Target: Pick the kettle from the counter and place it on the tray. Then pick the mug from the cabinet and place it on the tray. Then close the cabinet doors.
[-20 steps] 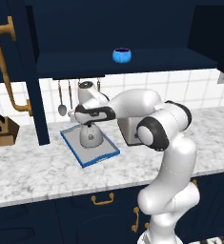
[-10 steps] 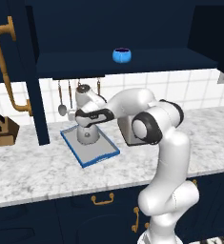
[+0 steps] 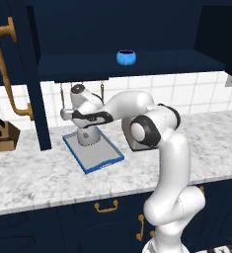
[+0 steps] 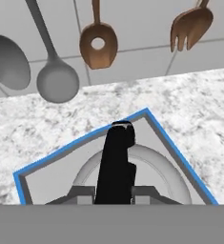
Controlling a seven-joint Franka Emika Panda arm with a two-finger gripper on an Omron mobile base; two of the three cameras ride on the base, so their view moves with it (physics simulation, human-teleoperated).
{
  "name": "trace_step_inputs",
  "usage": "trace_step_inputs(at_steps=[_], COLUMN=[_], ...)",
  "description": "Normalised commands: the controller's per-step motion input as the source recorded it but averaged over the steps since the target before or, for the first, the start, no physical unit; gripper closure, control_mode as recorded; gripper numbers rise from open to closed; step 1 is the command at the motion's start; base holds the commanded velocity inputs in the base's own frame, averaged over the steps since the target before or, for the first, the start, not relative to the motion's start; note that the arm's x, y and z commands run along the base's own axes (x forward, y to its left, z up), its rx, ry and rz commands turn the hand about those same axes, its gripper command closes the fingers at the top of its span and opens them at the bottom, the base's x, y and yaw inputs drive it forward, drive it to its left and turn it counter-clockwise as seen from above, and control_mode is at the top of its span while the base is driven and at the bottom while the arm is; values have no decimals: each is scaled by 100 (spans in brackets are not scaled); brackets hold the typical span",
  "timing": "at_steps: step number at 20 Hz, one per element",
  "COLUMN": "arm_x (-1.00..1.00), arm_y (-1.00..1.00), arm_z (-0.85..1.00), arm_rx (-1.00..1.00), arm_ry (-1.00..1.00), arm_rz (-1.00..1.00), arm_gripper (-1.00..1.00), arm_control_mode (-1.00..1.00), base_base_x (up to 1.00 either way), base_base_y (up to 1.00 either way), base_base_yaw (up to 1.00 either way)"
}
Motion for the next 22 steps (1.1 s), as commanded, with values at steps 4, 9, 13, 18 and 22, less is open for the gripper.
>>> trace_step_inputs(at_steps=[4, 9, 13, 18, 22], arm_x=[-7, -21, -20, -43, -94], arm_y=[0, -9, -11, -31, -32], arm_z=[-15, -25, -13, 26, 71], arm_rx=[0, 0, 0, 1, 0], arm_ry=[-1, 0, 0, 0, 0], arm_rz=[-8, -10, -8, -9, -8], arm_gripper=[-100, -100, -100, -100, -100], arm_control_mode=[-100, -100, -100, -100, -100], base_base_x=[0, 0, 0, 0, 0], base_base_y=[0, 0, 0, 0, 0], base_base_yaw=[0, 0, 0, 0, 0])
